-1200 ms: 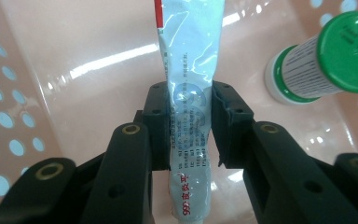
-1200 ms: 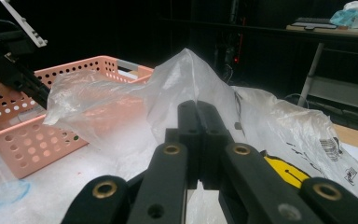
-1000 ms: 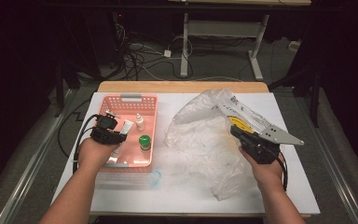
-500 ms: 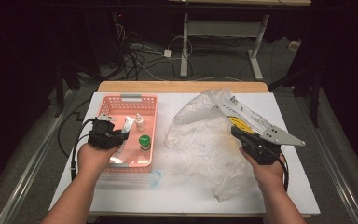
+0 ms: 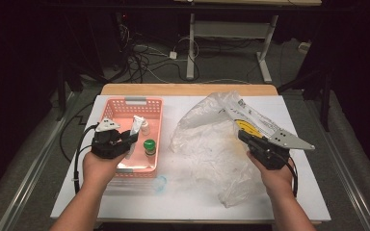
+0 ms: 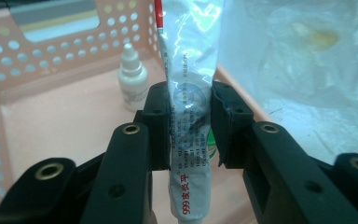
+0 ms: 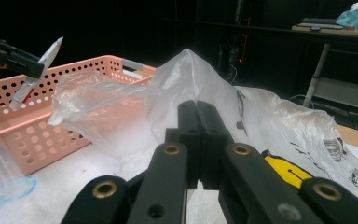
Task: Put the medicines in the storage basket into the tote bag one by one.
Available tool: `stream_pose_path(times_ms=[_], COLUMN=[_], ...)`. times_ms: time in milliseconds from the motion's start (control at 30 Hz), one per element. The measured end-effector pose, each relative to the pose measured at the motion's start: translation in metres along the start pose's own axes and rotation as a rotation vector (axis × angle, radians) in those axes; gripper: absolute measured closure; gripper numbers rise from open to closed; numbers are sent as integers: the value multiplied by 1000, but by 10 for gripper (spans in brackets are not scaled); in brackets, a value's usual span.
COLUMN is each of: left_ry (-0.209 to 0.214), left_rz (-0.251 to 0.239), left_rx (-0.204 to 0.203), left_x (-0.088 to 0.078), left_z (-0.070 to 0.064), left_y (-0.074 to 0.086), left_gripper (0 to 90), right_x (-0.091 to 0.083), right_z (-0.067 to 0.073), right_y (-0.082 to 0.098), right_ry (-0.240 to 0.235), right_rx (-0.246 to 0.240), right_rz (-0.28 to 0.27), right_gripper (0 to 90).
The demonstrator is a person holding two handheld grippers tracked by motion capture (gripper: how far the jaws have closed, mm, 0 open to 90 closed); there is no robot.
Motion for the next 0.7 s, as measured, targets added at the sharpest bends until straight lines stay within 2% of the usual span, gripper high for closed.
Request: stream_pose_path(times_ms=[233,367,700], left_ry=[35,78,154], left_rz=[-44,-71,-96], left_rx=[58,77,126], left_x=[-7,-11,-12], left_z=[-26,-45,-85], left_y=[-7,-10,-8], left_gripper=[683,683,683], right_x=[0,0,0], right_z=[1,2,1], right_y=[-2,-3,-5], right_ry=[-4,-1,-2], right_rx=[2,3,2], right_rz=[-4,-10,-14], right_gripper=[900,900,900])
Point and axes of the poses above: each handheld gripper's, and its own axes: x roughly forward along the jaws, y roughly out of its underside, z roughly to its left, the point moved 10 cm from there along x, roughly forward along the jaws, and after that the axes turned 5 degrees about -x, right-handed, at the moved point
